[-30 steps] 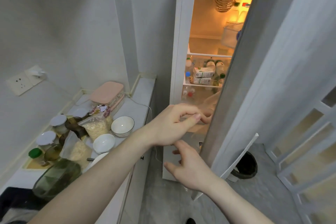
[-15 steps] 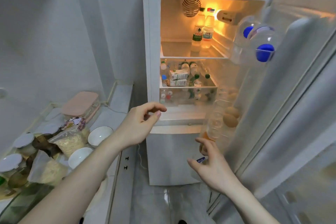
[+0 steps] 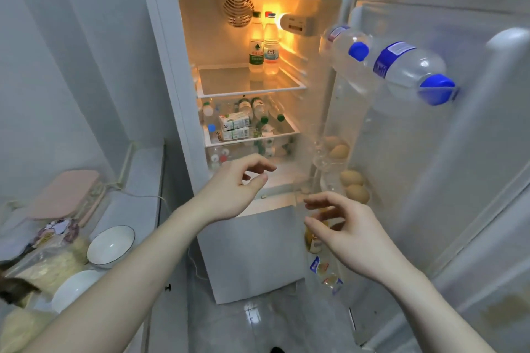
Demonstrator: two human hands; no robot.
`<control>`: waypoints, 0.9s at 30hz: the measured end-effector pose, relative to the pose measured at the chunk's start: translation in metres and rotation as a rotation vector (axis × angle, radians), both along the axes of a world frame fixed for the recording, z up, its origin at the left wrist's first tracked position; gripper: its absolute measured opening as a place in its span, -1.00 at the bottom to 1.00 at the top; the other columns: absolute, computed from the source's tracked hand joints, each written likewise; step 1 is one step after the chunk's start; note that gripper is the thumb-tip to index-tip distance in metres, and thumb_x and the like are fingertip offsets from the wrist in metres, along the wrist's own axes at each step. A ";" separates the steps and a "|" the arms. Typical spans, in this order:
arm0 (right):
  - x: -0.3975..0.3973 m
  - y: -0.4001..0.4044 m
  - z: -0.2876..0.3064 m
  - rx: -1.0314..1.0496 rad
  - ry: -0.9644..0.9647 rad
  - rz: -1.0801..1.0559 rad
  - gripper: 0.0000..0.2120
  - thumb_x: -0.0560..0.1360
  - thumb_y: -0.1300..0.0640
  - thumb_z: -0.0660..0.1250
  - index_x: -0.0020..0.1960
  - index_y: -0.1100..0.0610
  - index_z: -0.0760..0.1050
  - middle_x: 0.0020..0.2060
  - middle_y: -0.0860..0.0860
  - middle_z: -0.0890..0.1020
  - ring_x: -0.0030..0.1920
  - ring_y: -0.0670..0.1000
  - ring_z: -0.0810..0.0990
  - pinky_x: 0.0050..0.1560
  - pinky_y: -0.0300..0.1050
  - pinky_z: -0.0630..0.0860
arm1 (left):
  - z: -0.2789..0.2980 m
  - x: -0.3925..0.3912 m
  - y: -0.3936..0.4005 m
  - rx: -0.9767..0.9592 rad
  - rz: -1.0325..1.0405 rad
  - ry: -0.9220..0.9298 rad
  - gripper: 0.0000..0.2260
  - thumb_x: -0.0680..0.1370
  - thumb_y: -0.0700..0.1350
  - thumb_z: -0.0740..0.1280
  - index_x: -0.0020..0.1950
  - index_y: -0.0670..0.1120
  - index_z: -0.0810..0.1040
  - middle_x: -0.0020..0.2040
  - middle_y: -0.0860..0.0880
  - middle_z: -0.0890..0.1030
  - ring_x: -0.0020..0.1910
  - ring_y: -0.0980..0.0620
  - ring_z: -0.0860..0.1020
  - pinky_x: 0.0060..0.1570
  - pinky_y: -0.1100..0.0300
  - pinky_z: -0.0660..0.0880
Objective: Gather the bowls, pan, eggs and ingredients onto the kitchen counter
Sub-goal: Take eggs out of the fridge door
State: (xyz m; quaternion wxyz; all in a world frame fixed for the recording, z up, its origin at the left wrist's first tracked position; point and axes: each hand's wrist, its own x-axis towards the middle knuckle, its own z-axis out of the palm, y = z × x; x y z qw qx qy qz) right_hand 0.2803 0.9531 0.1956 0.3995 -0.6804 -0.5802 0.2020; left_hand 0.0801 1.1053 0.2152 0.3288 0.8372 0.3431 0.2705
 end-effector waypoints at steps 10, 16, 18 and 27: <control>0.057 0.029 0.014 0.033 -0.185 -0.146 -0.70 0.47 -0.07 0.45 0.20 -0.16 0.58 0.09 -0.29 0.62 0.07 -0.23 0.57 0.10 -0.08 0.58 | 0.021 0.102 0.058 0.184 -0.123 0.135 -0.82 0.58 -0.08 0.34 0.17 0.04 0.62 0.10 0.16 0.63 0.12 0.14 0.57 0.13 0.16 0.50; 0.082 0.061 0.028 0.014 -0.293 -0.169 -0.60 0.46 -0.15 0.42 0.28 -0.16 0.52 0.22 -0.17 0.57 0.22 -0.07 0.55 0.19 -0.03 0.52 | 0.025 0.179 0.091 0.297 -0.201 0.323 -0.71 0.57 -0.09 0.30 0.28 0.01 0.56 0.26 0.02 0.59 0.17 0.01 0.56 0.18 0.10 0.48; 0.094 0.068 0.030 0.007 -0.314 -0.211 -0.61 0.47 -0.13 0.42 0.28 -0.14 0.52 0.23 -0.15 0.57 0.25 -0.04 0.54 0.21 -0.04 0.50 | 0.023 0.202 0.100 0.326 -0.218 0.396 -0.67 0.56 -0.11 0.29 0.33 -0.02 0.53 0.29 -0.03 0.57 0.23 -0.03 0.53 0.14 0.14 0.43; 0.136 0.067 0.001 -0.092 -0.294 -0.265 -0.63 0.46 -0.13 0.44 0.25 -0.16 0.54 0.19 -0.21 0.58 0.12 -0.16 0.56 0.06 -0.25 0.43 | 0.009 0.278 0.118 0.381 -0.358 0.561 -0.60 0.56 -0.03 0.31 0.40 0.01 0.48 0.32 -0.08 0.56 0.27 -0.12 0.53 0.16 0.10 0.44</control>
